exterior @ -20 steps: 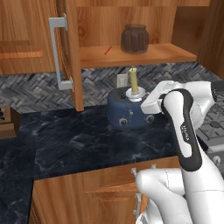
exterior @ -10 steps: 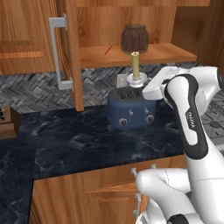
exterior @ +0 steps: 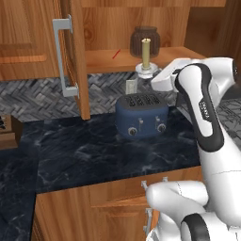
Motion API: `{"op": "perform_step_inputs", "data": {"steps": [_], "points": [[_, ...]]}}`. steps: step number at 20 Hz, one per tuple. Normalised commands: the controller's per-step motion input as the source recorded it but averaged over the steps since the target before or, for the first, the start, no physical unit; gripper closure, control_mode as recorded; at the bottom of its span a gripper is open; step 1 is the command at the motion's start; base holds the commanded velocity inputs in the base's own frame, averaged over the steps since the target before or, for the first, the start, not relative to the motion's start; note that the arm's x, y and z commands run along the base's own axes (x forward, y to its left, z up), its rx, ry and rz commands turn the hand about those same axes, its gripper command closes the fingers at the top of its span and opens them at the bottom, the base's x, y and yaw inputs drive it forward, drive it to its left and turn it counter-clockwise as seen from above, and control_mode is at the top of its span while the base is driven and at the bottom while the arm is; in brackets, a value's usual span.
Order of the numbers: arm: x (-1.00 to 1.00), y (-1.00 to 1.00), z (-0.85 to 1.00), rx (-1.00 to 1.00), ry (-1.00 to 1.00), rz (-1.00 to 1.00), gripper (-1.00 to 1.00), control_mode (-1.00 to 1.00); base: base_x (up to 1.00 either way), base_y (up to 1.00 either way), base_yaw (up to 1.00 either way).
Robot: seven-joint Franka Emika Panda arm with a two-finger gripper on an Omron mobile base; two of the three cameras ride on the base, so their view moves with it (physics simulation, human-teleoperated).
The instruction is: Pick the candle and jar from the dining table and place them in the open cabinet. Close the cabinet after placing the objects.
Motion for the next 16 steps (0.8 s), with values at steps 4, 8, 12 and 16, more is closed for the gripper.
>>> {"op": "perform_step_inputs", "data": {"steps": [4,8,12,16], "points": [[0.43,0.00,0.20,0.07,0.00,-0.04,1.00,-1.00,0.00,0.00,0.00],[0.59,0.00,0.10,0.08,0.00,-0.06,1.00,-1.00,0.00,0.00,0.00],[0.63,0.00,0.01,0.08,0.00,-0.05,1.00,-1.00,0.00,0.00,0.00],[0.56,0.00,0.00,0.06,0.00,-0.05,1.00,-1.00,0.00,0.00,0.00]]}}
